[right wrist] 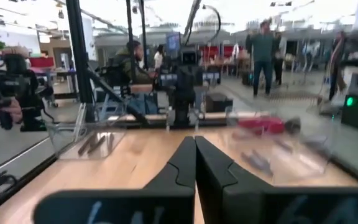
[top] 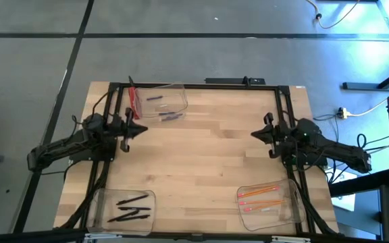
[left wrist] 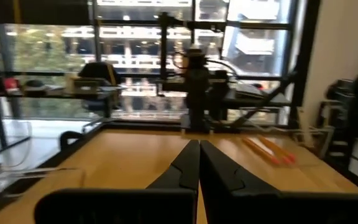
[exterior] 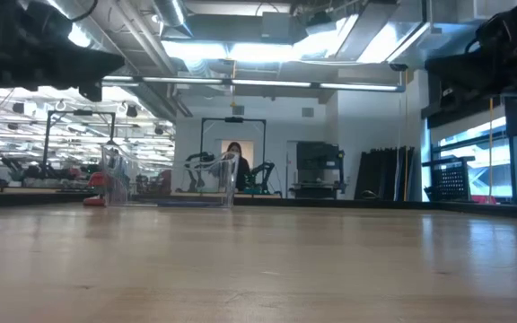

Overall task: Sort crayons/erasers/pens/pencils in bins
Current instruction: Return to Home Position

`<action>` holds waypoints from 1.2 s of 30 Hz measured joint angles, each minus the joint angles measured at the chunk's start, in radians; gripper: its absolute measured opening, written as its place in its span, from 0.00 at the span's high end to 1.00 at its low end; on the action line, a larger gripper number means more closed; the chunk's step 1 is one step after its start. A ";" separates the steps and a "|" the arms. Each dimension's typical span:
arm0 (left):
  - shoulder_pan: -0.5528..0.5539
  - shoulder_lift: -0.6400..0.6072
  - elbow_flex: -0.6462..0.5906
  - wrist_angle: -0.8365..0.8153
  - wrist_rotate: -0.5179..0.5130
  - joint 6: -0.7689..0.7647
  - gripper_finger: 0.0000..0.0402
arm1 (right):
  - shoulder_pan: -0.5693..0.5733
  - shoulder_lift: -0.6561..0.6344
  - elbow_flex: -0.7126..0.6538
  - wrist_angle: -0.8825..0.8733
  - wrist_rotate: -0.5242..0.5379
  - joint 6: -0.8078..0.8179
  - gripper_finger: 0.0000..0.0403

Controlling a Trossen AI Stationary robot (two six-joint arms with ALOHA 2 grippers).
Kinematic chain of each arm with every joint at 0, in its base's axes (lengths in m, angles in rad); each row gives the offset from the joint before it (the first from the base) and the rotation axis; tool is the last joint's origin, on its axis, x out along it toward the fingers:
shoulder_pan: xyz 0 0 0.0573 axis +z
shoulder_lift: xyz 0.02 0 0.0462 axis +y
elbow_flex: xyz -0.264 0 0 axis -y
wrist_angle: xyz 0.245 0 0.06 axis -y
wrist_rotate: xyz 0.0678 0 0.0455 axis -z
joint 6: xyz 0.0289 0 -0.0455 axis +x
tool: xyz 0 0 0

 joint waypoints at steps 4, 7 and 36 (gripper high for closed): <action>0.000 0.000 0.000 -0.026 0.071 -0.045 1.00 | 0.000 0.000 0.000 -0.056 0.000 0.086 0.99; 0.000 0.000 0.000 -0.064 0.084 -0.072 1.00 | 0.000 0.005 0.000 -0.073 0.000 0.153 0.99; 0.000 0.001 0.000 -0.068 0.079 -0.090 1.00 | 0.000 0.005 0.000 -0.070 0.001 0.154 0.96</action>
